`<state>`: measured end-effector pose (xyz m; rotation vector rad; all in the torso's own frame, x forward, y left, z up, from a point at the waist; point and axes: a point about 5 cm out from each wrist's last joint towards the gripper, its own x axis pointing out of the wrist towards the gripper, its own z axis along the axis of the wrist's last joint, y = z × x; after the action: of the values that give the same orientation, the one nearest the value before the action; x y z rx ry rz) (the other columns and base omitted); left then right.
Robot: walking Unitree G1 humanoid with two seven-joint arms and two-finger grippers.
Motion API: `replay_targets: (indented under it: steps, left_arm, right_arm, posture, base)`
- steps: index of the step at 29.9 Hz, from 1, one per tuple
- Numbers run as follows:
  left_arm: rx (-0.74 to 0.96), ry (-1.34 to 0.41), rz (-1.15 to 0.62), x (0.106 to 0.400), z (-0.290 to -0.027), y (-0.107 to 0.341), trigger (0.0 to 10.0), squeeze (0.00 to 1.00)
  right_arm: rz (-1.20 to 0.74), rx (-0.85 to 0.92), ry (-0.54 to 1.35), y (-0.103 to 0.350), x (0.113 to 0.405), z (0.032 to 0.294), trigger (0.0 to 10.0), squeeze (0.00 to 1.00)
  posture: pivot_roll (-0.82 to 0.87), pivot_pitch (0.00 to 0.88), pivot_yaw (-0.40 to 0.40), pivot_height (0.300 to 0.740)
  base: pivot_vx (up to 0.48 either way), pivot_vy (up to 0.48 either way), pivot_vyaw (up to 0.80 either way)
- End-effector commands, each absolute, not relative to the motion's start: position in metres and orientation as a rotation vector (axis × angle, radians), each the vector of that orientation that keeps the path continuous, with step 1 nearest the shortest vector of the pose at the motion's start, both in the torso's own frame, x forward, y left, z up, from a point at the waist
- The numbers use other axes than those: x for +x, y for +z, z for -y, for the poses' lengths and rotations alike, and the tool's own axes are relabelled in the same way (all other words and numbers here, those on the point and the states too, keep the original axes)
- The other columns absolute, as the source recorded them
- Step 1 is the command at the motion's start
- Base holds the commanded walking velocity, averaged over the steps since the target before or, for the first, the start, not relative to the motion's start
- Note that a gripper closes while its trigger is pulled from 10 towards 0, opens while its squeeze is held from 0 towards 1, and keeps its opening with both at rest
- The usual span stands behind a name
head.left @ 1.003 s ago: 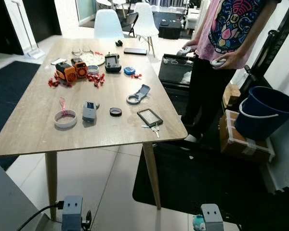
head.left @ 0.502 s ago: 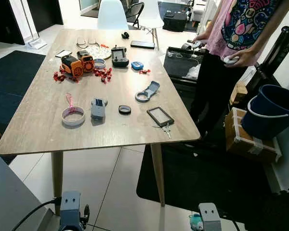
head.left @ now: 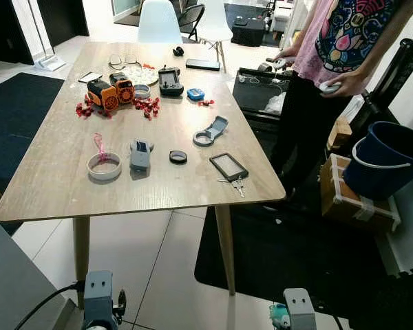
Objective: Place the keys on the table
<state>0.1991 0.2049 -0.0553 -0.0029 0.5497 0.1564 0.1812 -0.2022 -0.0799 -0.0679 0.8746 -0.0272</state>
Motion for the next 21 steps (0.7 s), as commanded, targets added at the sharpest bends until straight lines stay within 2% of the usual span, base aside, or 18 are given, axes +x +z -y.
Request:
replay_targets:
  steps: [1, 10, 11, 13, 14, 16, 17, 18, 20, 21]
  left_arm:
    - [-0.013, 0.154, -0.581, 0.193, -0.199, -0.06, 10.0, 0.0]
    - [-0.012, 0.157, -0.583, 0.193, -0.199, -0.061, 10.0, 0.0]
    - [-0.012, 0.16, -0.583, 0.193, -0.199, -0.061, 10.0, 0.0]
    - [-0.012, 0.166, -0.581, 0.192, -0.201, -0.06, 10.0, 0.0]
    - [-0.012, 0.166, -0.581, 0.192, -0.201, -0.06, 10.0, 0.0]
    - [-0.011, 0.17, -0.581, 0.192, -0.203, -0.06, 10.0, 0.0]
    - [-0.011, 0.17, -0.581, 0.192, -0.203, -0.06, 10.0, 0.0]
    - [-0.011, 0.171, -0.582, 0.191, -0.204, -0.06, 10.0, 0.0]
    - [-0.011, 0.171, -0.582, 0.191, -0.204, -0.06, 10.0, 0.0]
    - [-0.01, 0.171, -0.584, 0.191, -0.204, -0.061, 10.0, 0.0]
  right_arm:
    - [-0.883, -0.074, -0.039, -0.081, 0.178, 0.207, 10.0, 0.0]
    - [-0.874, -0.082, -0.081, -0.079, 0.179, 0.216, 10.0, 0.0]
    - [-0.86, -0.082, -0.143, -0.075, 0.18, 0.227, 10.0, 0.0]
    - [-0.817, -0.091, -0.321, -0.061, 0.186, 0.266, 10.0, 0.0]
    - [-0.817, -0.091, -0.321, -0.061, 0.186, 0.266, 10.0, 0.0]
    - [-0.736, -0.078, -0.473, -0.04, 0.197, 0.302, 10.0, 0.0]
    - [-0.736, -0.078, -0.473, -0.04, 0.197, 0.302, 10.0, 0.0]
    - [-0.657, -0.059, -0.547, -0.022, 0.209, 0.323, 10.0, 0.0]
    - [-0.657, -0.059, -0.547, -0.022, 0.209, 0.323, 10.0, 0.0]
    - [-0.572, -0.043, -0.598, -0.001, 0.222, 0.34, 10.0, 0.0]
  posture:
    - [0.06, 0.034, -0.047, 0.74]
    - [0.06, 0.03, -0.049, 0.74]
    - [0.06, 0.032, -0.051, 0.74]
    - [0.06, 0.03, -0.051, 0.74]
    - [0.06, 0.03, -0.051, 0.74]
    - [0.05, 0.03, -0.05, 0.74]
    - [0.05, 0.03, -0.05, 0.74]
    - [0.05, 0.03, -0.05, 0.74]
    - [0.05, 0.03, -0.05, 0.74]
    - [0.04, 0.028, -0.044, 0.74]
  base:
    - [0.0, 0.0, 0.0]
    - [0.0, 0.0, 0.0]
    - [0.0, 0.0, 0.0]
    - [0.0, 0.0, 0.0]
    - [0.0, 0.0, 0.0]
    - [0.0, 0.0, 0.0]
    - [0.0, 0.0, 0.0]
    - [0.0, 0.0, 0.0]
    - [0.0, 0.0, 0.0]
    - [0.0, 0.0, 0.0]
